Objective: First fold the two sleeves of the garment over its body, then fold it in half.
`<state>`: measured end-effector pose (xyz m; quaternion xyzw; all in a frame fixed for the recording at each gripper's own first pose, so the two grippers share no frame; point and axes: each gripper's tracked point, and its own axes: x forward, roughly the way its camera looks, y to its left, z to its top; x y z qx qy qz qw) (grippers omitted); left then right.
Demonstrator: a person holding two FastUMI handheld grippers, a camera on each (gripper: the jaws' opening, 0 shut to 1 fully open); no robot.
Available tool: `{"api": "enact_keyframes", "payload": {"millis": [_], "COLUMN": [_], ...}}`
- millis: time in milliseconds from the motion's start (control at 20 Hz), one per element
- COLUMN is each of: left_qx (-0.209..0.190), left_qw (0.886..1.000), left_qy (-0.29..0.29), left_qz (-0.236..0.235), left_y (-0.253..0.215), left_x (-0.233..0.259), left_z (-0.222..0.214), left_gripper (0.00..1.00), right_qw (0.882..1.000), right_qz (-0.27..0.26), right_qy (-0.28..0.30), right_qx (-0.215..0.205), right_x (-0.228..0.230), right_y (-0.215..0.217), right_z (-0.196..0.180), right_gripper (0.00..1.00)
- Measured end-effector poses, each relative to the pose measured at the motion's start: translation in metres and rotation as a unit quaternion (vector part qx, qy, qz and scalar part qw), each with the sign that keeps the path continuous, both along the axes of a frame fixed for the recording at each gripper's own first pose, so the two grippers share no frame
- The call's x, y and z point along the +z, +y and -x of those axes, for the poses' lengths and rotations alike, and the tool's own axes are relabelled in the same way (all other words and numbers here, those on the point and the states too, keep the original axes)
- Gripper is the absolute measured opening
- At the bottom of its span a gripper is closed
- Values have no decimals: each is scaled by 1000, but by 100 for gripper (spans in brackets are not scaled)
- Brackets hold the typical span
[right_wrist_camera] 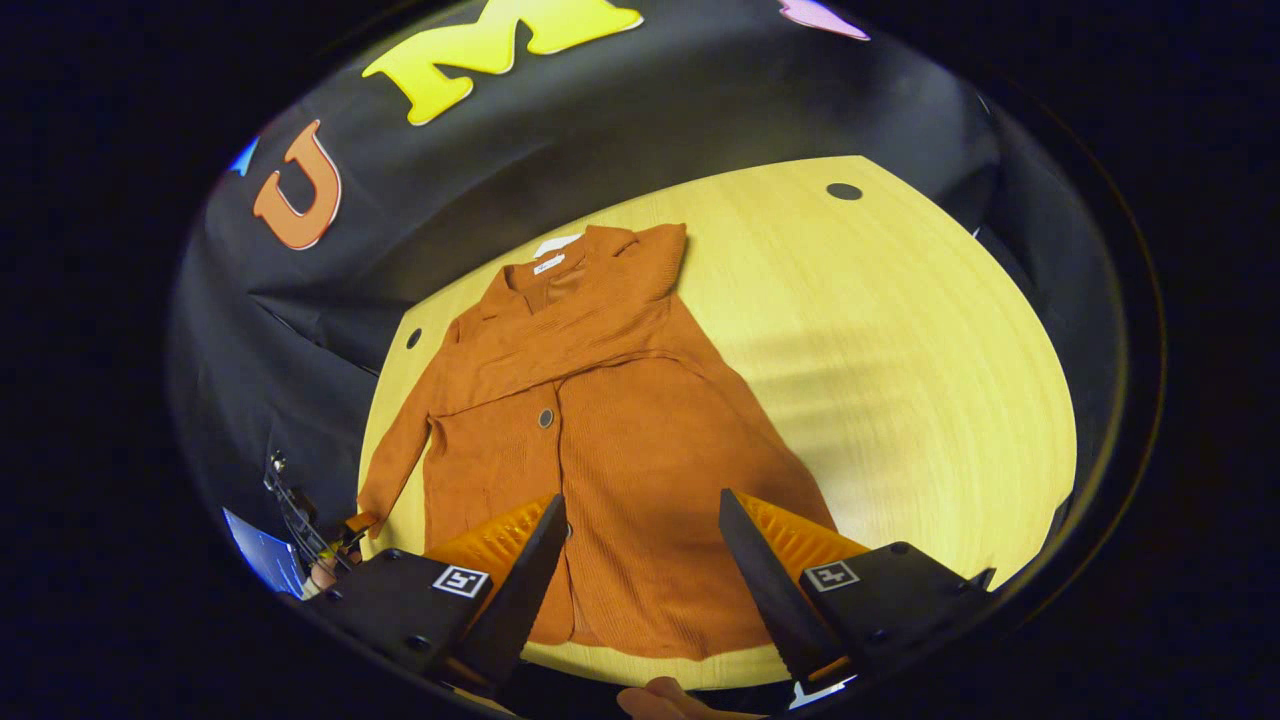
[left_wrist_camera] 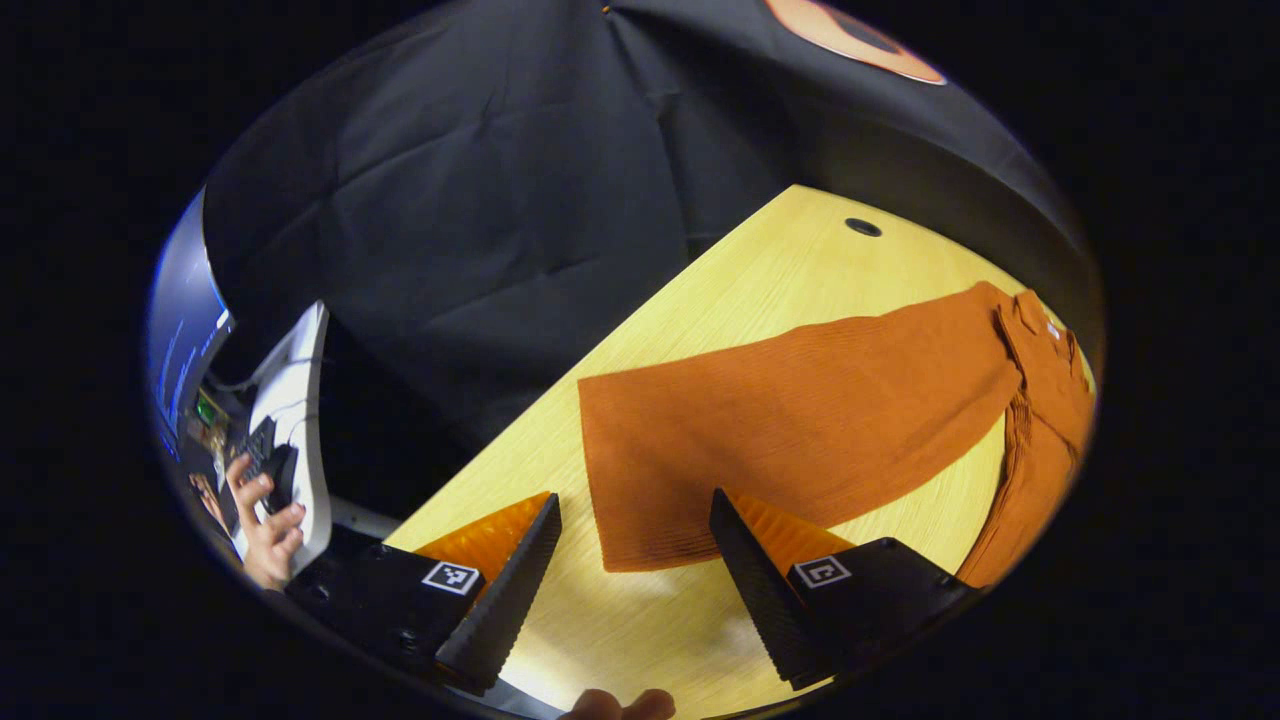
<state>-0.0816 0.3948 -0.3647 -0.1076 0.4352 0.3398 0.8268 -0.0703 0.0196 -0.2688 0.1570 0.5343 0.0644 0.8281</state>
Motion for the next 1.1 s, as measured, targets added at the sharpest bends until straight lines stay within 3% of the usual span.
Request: {"api": "enact_keyframes", "payload": {"millis": [350,500,550,650,800,950,1000,1050,1100], "left_qx": [63,43,35,25,34,18,12,9,12], "left_qw": [987,974,971,971,958,953,951,950,949], "left_qy": [52,110,117,127,153,158,169,173,177], "left_qz": [141,195,205,203,242,257,260,259,260], "left_y": [24,15,13,21,9,12,13,15,15], "left_x": [-11,-5,-3,-2,-1,-6,-6,-7,-8], "left_z": [1,-1,-5,-5,-2,-6,-4,-5,-4], "left_gripper": [90,84,63,67,62,59,66,56,53], "right_qw": [999,999,999,999,999,999,999,999,999], "right_qz": [20,9,7,7,0,3,2,2,2], "right_qy": [-25,-17,-18,-22,-16,-16,-16,-15,-13], "right_qx": [-14,-29,-32,-40,-48,-44,-43,-43,-41], "right_x": [16,14,14,14,11,13,13,12,11], "right_y": [-42,-46,-48,-53,-54,-56,-56,-56,-56], "right_z": [37,49,51,52,57,59,59,60,61], "right_gripper": [98,98,98,98,98,98,98,98,98]}}
